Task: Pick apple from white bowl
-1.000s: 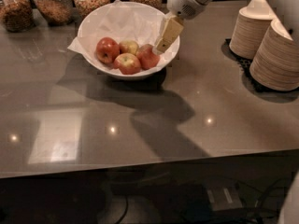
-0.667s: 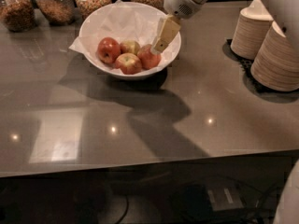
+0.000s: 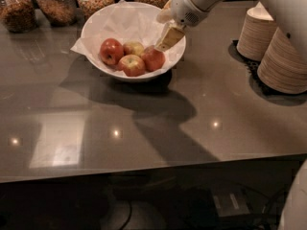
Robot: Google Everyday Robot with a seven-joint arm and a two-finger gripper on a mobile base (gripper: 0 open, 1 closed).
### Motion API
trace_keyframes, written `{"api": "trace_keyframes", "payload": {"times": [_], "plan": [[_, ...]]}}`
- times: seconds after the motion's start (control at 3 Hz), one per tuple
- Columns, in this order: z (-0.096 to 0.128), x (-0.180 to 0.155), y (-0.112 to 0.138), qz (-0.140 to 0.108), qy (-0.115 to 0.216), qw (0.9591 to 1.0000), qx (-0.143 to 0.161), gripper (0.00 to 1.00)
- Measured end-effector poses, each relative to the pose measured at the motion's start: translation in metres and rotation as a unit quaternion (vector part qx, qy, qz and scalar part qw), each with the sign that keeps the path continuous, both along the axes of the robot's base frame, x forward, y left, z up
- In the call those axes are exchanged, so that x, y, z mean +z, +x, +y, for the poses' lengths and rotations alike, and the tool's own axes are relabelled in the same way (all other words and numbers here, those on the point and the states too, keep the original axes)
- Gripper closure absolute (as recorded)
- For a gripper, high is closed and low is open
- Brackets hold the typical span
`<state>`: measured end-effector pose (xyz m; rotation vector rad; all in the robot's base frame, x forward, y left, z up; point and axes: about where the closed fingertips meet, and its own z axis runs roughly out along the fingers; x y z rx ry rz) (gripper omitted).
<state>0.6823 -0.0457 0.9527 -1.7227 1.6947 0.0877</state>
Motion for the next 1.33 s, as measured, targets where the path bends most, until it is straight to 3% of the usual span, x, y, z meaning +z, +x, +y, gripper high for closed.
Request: {"api": "trace_keyframes", "payload": {"times": [0.33,1.0,1.33], "plan": [[-0.006,-0.005,0.0,0.004,-0.006,1.0,-0.004,0.57],[-0.011,-0.018,0.002,0.019,-0.012,0.9997,-0.005,0.31],[-0.009,-0.023,0.003,0.024,-0.01,0.9997,-0.003,0.31]]}}
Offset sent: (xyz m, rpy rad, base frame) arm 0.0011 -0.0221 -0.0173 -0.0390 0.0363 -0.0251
